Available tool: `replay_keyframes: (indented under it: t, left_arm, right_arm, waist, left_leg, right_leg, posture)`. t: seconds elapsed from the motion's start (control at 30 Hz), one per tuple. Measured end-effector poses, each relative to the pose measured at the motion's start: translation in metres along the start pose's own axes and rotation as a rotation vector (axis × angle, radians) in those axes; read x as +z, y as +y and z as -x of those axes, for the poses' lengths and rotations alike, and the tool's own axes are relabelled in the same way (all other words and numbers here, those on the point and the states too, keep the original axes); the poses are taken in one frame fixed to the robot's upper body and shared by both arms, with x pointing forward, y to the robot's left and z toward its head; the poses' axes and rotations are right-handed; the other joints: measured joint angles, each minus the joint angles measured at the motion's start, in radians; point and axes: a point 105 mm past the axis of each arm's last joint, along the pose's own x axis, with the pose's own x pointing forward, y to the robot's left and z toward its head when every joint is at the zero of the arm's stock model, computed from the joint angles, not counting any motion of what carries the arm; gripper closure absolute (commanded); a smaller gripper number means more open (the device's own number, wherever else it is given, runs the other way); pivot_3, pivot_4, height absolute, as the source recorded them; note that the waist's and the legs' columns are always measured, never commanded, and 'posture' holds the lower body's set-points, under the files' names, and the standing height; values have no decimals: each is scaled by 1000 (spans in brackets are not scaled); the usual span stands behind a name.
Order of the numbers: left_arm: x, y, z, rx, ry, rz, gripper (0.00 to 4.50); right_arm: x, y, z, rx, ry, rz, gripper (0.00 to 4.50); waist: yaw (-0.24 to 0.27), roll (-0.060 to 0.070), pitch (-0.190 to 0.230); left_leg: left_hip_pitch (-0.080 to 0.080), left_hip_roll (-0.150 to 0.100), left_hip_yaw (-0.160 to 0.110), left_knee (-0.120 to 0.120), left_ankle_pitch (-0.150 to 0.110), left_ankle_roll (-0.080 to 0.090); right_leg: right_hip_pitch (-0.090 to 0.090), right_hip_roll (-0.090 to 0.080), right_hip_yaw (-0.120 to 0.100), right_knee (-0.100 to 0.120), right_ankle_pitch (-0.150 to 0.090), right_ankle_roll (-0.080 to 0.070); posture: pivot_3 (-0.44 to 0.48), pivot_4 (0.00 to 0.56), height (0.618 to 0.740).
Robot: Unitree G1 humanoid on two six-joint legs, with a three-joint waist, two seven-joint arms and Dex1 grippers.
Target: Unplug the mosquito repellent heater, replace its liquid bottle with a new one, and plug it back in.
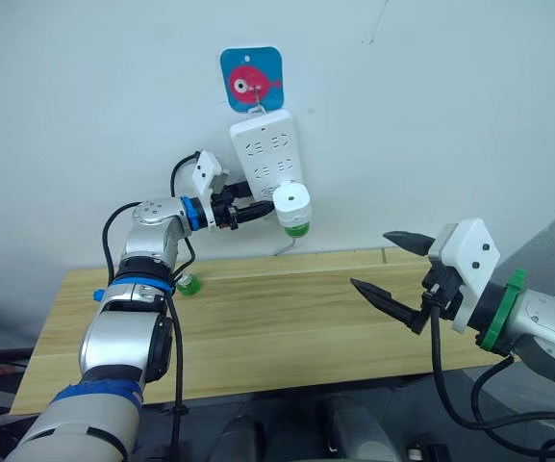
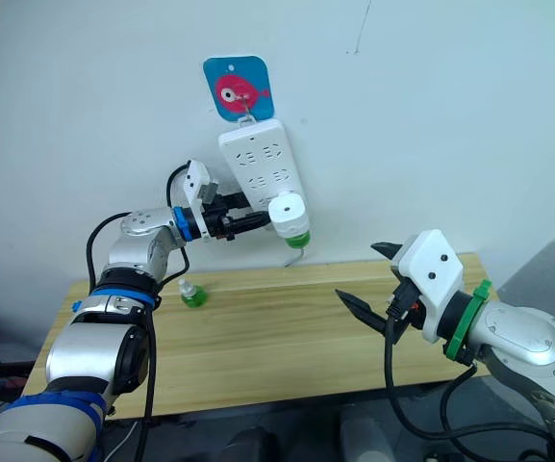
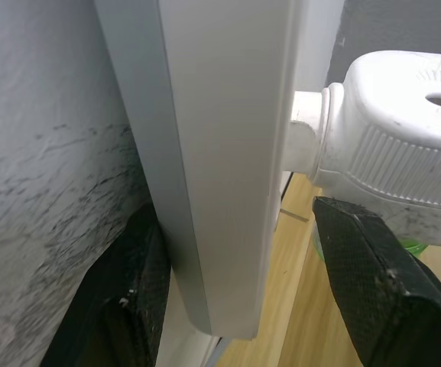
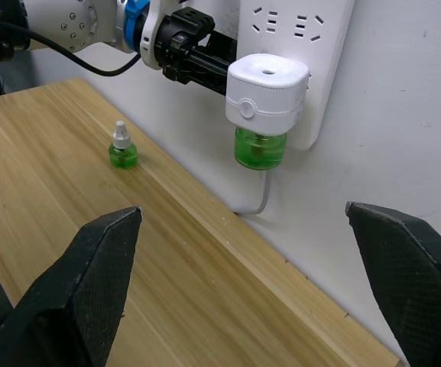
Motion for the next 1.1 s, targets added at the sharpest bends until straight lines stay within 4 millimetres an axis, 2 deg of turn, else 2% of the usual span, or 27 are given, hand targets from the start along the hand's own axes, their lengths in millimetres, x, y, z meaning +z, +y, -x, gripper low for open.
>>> replay_keyframes:
  t: [0.03, 0.1, 0.17, 0.23, 0.27, 0.43, 0.5, 0.6, 0.67, 0.8, 0.9, 1.1]
  left_arm:
    - [1, 0, -1, -4, -3, 0, 1545]
    - [1, -2, 0, -16, -4, 3, 1914]
    - [1, -2, 1, -22, -1, 7, 2375]
    - [1, -2, 3, -33, 4, 16, 3047]
    - [2, -2, 4, -34, 1, 19, 3196]
    - [2, -3, 6, -47, 7, 40, 3187]
    - [3, -5, 7, -50, 1, 44, 3187]
    - [4, -8, 8, -55, -4, 45, 3187]
    - [7, -10, 6, -61, -14, 44, 3187]
    - [8, -12, 6, -53, -15, 43, 3187]
    - [7, -10, 9, -38, -10, 38, 3187]
    - [4, -6, 14, -8, 1, 51, 3187]
  right_arm:
    - [0, 0, 0, 2, 0, -2, 0]
    - [0, 0, 0, 2, -4, -3, 0]
    - [1, 2, -1, 6, -15, -8, 0]
    - [2, 3, -5, 11, -26, -14, 0]
    - [5, 3, -7, 7, -38, -8, 0]
    - [15, -10, -28, -77, -66, -4, 0]
    - [17, -15, -44, -133, -56, -20, 0]
    - [16, -19, -65, -200, -39, -74, 0]
    - [18, -20, -80, -247, -28, -100, 0]
    - [21, -20, -101, -305, -23, -144, 0]
    - [23, -13, -110, -295, -21, -158, 0]
    - [25, -11, -118, -303, -15, -154, 0]
  waist:
    - [-1, 0, 0]
    - [-5, 0, 0]
    - [-9, 0, 0]
    - [-11, 0, 0]
    - [-11, 0, 0]
    - [-16, 0, 0]
    - [-18, 0, 0]
    - [-19, 1, 0]
    - [-21, 2, -1]
    - [-26, 3, -1]
    - [-37, 3, -2]
    - [-52, 4, -2]
  left_leg:
    - [0, 0, 0, 0, 0, 0]
    - [0, 0, 0, 0, 0, 0]
    - [0, 0, 0, 0, 0, 0]
    - [0, 0, 0, 0, 0, 0]
    - [0, 0, 0, 0, 0, 0]
    - [0, 0, 0, 0, 0, 0]
    - [0, 0, -1, 0, 0, 0]
    - [-6, 0, -3, 0, 0, 0]
    - [-15, -1, -7, 2, 0, -1]
    - [-20, -3, -9, 1, 1, -1]
    - [-20, -4, -8, 1, 0, -1]
    - [-18, -4, -8, 3, 2, -2]
  right_leg:
    - [0, 0, 0, 0, 0, 0]
    - [0, 0, 0, 0, 0, 0]
    - [0, 0, 0, 0, 0, 0]
    - [0, 0, 0, 0, 0, 0]
    - [0, 0, 0, 1, 0, 0]
    - [-1, 0, 1, 1, 0, 0]
    - [-2, -1, 1, 2, 1, -2]
    - [-8, -5, 2, 5, 3, -5]
    - [-16, -7, 0, 7, 3, -5]
    - [-19, -11, -2, 7, 4, -5]
    - [-20, -12, -2, 7, 4, -5]
    - [-19, -13, -3, 9, 7, -4]
  posture:
    - [-277, 152, 740]
    - [-277, 152, 740]
    - [-275, 152, 740]
    - [-276, 153, 740]
    - [-277, 153, 740]
    - [-282, 153, 740]
    - [-282, 154, 740]
    - [-284, 149, 740]
    - [-284, 146, 740]
    - [-280, 144, 740]
    - [-275, 143, 740]
    - [-262, 142, 740]
